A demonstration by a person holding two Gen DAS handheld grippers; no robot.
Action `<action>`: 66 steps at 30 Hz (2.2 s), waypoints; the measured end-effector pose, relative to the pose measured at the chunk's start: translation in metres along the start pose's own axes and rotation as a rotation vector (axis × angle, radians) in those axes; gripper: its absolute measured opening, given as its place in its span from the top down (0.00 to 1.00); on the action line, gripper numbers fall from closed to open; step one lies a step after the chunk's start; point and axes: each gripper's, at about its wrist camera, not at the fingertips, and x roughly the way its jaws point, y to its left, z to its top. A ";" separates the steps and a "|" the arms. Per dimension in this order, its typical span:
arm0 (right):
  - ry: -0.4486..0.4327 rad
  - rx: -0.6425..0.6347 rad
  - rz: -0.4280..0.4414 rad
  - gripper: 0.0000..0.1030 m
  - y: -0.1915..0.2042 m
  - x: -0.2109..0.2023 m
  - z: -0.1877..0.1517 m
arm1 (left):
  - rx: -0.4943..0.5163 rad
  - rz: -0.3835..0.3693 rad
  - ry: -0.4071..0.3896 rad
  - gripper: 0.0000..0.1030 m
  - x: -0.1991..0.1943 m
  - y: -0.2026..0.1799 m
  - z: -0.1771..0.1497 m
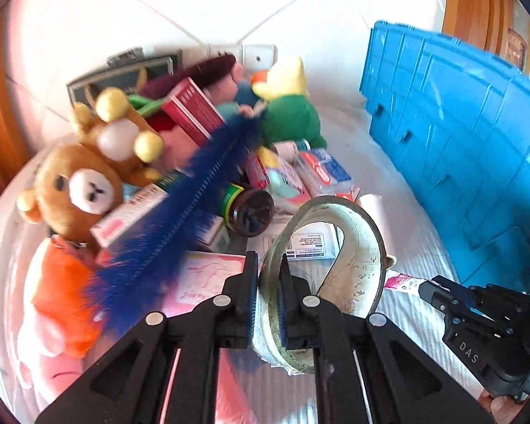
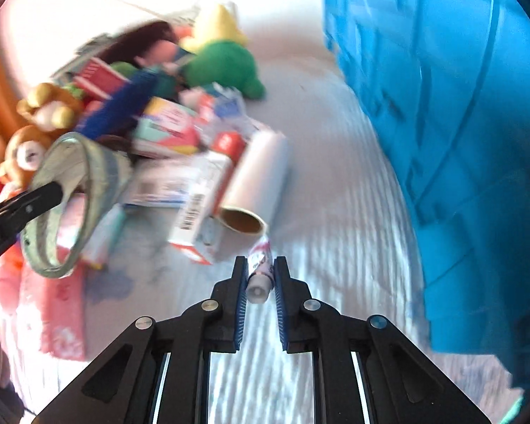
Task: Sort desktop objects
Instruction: 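Carry the tape roll and ointment tube into the crate and release both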
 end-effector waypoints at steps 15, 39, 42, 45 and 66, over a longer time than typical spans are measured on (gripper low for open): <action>-0.304 -0.131 0.139 0.86 0.025 -0.122 0.015 | -0.043 0.074 -0.176 0.91 -0.108 -0.015 -0.009; -0.797 -0.020 -0.054 0.86 -0.120 -0.300 0.051 | 0.099 -0.086 -0.447 0.91 -0.190 -0.203 0.086; -0.792 0.000 -0.111 0.86 -0.149 -0.301 0.054 | 0.118 -0.121 -0.461 0.91 -0.192 -0.237 0.101; -0.784 0.036 -0.140 0.86 -0.183 -0.300 0.058 | 0.136 -0.154 -0.476 0.91 -0.195 -0.268 0.113; -0.697 0.050 -0.287 0.86 -0.290 -0.275 0.079 | 0.243 -0.158 -0.214 0.90 -0.115 -0.378 0.130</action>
